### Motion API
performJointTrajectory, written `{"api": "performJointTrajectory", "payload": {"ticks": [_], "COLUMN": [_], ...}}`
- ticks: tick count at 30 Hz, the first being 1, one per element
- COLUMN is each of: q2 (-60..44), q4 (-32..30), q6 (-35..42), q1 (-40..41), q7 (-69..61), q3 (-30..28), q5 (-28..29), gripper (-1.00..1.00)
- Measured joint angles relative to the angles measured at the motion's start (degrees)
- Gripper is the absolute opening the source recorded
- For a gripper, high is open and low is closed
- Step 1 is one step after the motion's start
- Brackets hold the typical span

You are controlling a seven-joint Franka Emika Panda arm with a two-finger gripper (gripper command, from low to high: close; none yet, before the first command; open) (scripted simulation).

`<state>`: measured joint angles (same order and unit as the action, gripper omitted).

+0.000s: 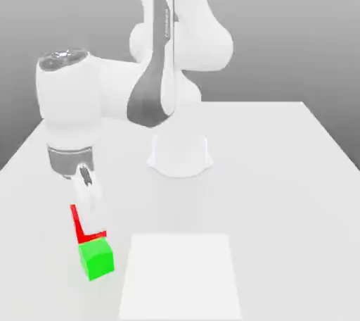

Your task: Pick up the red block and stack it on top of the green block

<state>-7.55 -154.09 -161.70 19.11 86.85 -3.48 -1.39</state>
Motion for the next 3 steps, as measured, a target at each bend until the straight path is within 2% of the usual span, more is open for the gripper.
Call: {"api": "performJointTrajectory", "payload": {"ticks": [1,3], "q2": [-1.2,-1.2], "q4": [0.0,0.0], "q6": [-1.1,-1.1], "q1": [0.1,0.1], "q7": [-0.2,-0.2], "q3": [0.2,0.2], "q5": [-0.3,-0.3], "gripper": [1.0,1.0]}}
